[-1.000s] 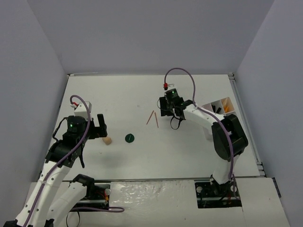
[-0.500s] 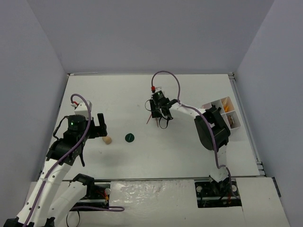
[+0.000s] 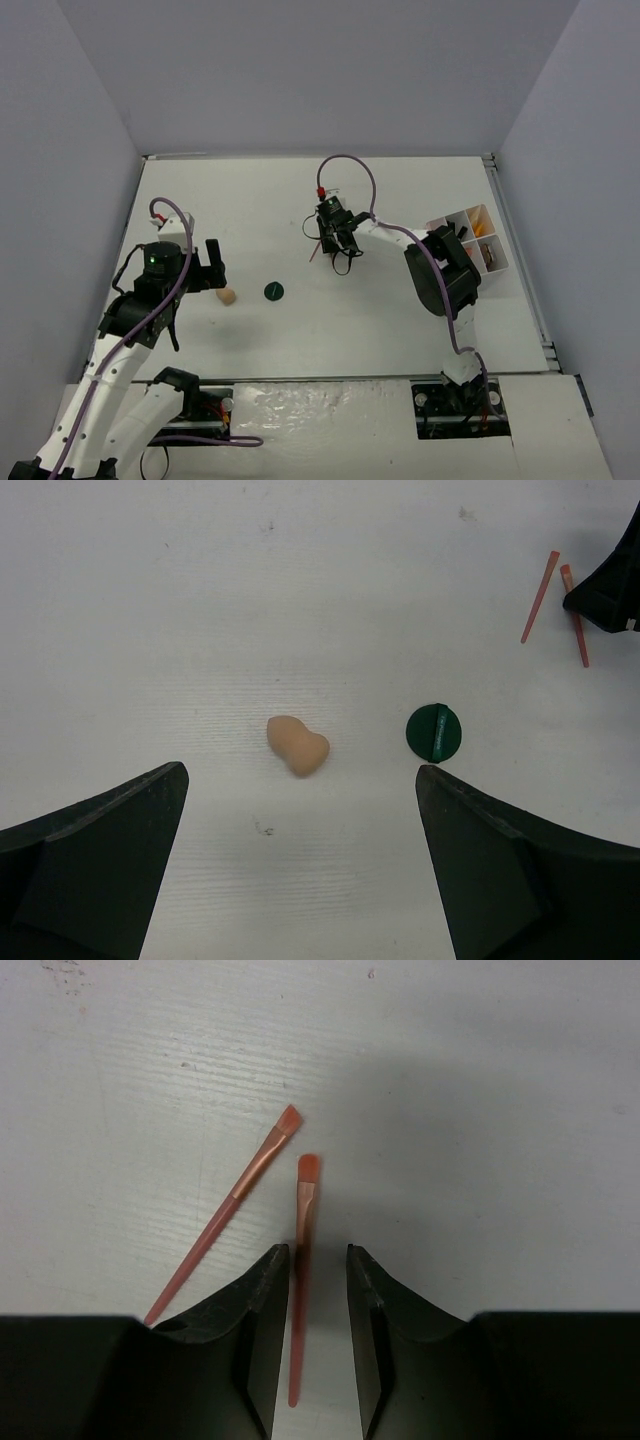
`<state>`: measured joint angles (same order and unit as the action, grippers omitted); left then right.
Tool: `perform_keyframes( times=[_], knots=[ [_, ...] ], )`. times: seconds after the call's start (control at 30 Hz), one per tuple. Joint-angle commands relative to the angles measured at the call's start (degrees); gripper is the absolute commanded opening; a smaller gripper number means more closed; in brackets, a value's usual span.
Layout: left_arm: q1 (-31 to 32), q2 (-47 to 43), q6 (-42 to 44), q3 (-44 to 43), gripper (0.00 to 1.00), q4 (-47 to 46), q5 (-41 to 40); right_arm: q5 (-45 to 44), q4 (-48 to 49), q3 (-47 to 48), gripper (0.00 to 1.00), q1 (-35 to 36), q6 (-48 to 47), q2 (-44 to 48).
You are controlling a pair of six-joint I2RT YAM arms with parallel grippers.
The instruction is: Organize the makeup
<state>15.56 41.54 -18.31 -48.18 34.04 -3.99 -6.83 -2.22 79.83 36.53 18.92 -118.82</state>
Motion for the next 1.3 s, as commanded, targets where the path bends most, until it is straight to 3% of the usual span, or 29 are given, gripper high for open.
perform_keyframes(
  times=[0.0, 0.4, 0.57, 0.8, 0.93, 1.27],
  knots=[
    [-0.53, 0.47, -0.26, -1.12, 0.97, -2.31, 0.65, -2.87, -1.41, 2.41, 0.25, 0.96, 0.42, 0.01],
    [-0.62, 0.46, -0.25, -1.04, 0.97, -2.31, 0.91, -3.02, -2.78, 2.61, 0.21, 2.04, -0.17, -1.24],
    [-0.62, 0.35, -0.12, -1.09, 0.97, -2.16, 0.72, -3.25, -3.62, 3.04, 0.08, 1.93, -0.40, -1.55],
    [-0.62, 0.47, 0.19, -1.12, 0.97, -1.96, 0.57, -4.14, -5.51, 2.90, 0.00, 1.00, -0.02, -1.18],
    [-0.62, 0.35, 0.20, -1.09, 0.97, -1.96, 0.22, -7.04, -2.52, -1.25, 0.00, 1.08, -0.72, 4.27],
    [-0.71, 0.38, 0.29, -1.04, 0.97, -1.99, 0.42, -14.09, 16.05, -24.93, 0.00, -2.76, -5.83, 31.88]
  ],
)
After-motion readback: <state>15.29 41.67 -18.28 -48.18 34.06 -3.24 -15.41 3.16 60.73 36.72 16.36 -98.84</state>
